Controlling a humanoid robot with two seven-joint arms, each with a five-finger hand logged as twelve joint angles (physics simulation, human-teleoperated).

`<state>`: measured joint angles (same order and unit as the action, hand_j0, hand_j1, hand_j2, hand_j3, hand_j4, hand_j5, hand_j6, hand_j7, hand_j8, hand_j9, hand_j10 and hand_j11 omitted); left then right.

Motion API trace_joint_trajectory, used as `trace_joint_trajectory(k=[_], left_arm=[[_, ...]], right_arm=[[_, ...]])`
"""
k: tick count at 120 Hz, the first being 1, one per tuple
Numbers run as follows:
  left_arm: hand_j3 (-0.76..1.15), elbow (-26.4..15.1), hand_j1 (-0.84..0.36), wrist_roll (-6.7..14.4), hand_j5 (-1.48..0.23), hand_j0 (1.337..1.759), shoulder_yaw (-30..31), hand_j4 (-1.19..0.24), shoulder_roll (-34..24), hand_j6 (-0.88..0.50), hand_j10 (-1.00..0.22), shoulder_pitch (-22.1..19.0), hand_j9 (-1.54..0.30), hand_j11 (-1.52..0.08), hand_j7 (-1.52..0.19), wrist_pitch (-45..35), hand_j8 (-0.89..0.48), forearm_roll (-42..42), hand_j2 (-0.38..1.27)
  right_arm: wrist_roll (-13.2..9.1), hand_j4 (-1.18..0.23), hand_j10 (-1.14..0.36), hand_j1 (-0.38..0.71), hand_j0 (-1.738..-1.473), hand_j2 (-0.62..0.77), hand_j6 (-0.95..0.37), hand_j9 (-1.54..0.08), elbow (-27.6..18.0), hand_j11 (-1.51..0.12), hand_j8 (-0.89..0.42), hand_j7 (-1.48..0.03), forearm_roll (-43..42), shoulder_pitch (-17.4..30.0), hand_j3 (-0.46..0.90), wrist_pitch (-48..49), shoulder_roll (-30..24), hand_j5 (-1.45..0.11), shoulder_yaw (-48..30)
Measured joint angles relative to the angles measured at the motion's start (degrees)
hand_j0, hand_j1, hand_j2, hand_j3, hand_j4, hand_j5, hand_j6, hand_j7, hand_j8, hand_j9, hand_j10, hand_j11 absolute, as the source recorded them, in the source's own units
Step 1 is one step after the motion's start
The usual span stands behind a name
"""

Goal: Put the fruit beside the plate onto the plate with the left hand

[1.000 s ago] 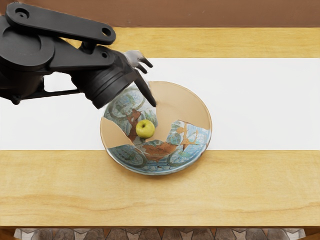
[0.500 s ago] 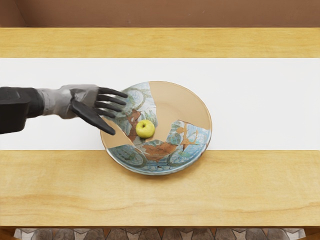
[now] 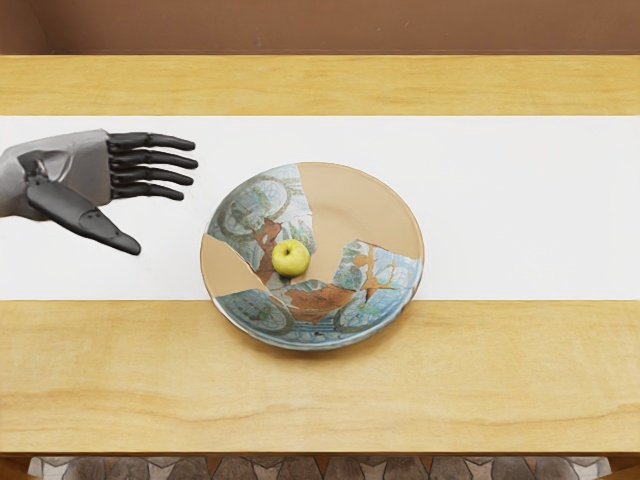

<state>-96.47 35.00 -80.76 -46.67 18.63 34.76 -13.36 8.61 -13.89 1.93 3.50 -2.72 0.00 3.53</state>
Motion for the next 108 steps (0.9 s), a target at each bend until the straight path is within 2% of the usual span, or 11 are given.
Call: trace_joint_trajectory(k=[108], left_arm=[[0.00, 0.1, 0.06, 0.0, -0.32, 1.658, -0.6, -0.24, 0.0, -0.24, -0.24, 0.0, -0.32, -0.32, -0.32, 0.3, -0.24, 0.2, 0.05]], right_arm=[[0.0, -0.04, -0.04, -0.30, -1.658, -0.01, -0.04, -0.05, 0.0, -0.05, -0.04, -0.05, 0.0, 0.0, 0.00, 0.0, 0.0, -0.05, 0.0]])
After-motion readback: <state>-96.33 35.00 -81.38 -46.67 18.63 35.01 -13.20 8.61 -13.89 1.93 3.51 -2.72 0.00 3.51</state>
